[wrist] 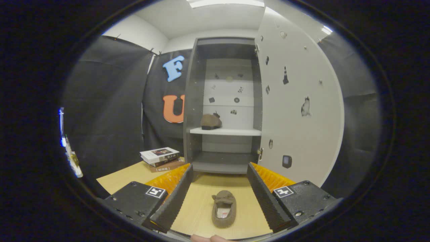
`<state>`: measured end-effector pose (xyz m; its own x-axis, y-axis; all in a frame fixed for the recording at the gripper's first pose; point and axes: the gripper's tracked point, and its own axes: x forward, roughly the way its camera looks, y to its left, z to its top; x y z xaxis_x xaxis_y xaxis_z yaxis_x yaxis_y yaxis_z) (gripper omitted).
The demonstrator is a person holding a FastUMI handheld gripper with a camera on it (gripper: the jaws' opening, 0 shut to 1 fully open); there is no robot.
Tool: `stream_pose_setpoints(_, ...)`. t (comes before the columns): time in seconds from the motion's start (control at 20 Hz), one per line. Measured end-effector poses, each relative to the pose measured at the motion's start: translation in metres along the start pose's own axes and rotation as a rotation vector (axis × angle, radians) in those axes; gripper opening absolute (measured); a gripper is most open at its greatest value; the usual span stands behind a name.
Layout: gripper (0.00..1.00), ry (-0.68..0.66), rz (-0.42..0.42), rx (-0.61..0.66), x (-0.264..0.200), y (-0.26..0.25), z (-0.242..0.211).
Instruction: Open the shoe cabinet door, grab the shoes and put them into the shoe cabinet, then close the shoe cabinet door.
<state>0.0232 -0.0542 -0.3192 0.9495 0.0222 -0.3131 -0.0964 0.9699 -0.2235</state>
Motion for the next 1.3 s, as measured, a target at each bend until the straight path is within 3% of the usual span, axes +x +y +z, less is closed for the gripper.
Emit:
stream_pose_setpoints(0.45,0.95,0.374,0.013,0.009,0.081,0.014,-0.150)
stream_pose_setpoints(0.7,0.72,0.551,-0.009,0.045,0.110,0.013,-0.204)
stream_pose_setpoints(0.85,0.63,0.614,-0.005,0.091,0.133,0.011,-0.229)
stream_pose_setpoints(0.9,0.50,0.614,-0.027,0.093,0.143,0.003,-0.236)
stream_pose_setpoints(1.0,0.08,0.598,-0.003,0.148,0.145,0.003,-0.233)
stream_pose_setpoints(1.3,0.06,0.488,0.053,0.120,0.126,-0.002,-0.189)
